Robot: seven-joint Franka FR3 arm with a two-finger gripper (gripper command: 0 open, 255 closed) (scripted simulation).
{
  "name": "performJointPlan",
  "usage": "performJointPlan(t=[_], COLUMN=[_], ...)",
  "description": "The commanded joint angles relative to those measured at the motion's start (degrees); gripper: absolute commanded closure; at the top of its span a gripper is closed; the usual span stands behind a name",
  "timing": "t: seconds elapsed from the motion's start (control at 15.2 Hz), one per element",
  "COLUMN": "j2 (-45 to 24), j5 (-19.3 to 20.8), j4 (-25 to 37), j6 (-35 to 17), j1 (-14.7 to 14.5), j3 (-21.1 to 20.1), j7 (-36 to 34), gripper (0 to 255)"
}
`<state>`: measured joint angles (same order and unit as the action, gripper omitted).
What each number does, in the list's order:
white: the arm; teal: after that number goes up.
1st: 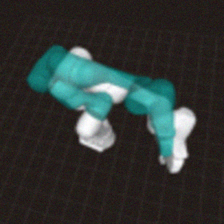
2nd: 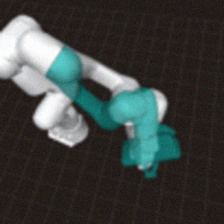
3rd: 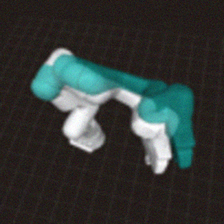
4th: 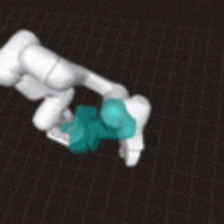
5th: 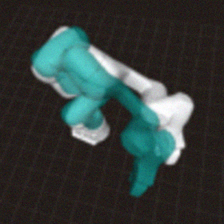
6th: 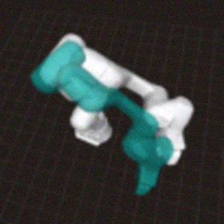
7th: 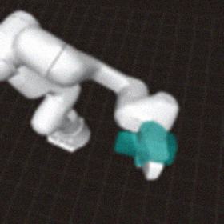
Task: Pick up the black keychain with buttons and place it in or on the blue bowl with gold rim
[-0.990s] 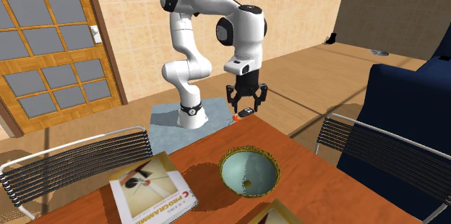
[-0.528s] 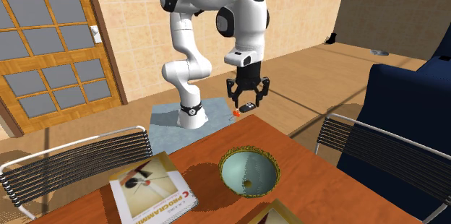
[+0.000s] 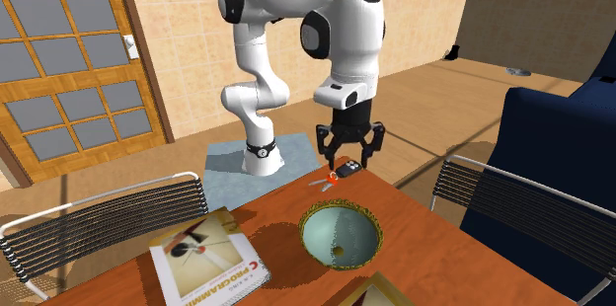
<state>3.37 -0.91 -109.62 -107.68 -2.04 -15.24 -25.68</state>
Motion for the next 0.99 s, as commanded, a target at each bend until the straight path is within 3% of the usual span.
performJointPlan(t=[0.0, 0.2, 0.92], j2=[-4.57, -11.52, -12.41], j5=[1.26, 3.04, 3.35], j4=[5.87, 14.9, 7.54], j6=[1.46, 3.78, -4.44], j1=[0.29, 0.44, 0.44], j3=[0.14, 0.53, 0.68], j7=[0.02, 0.33, 0.1], gripper=[255, 255, 255])
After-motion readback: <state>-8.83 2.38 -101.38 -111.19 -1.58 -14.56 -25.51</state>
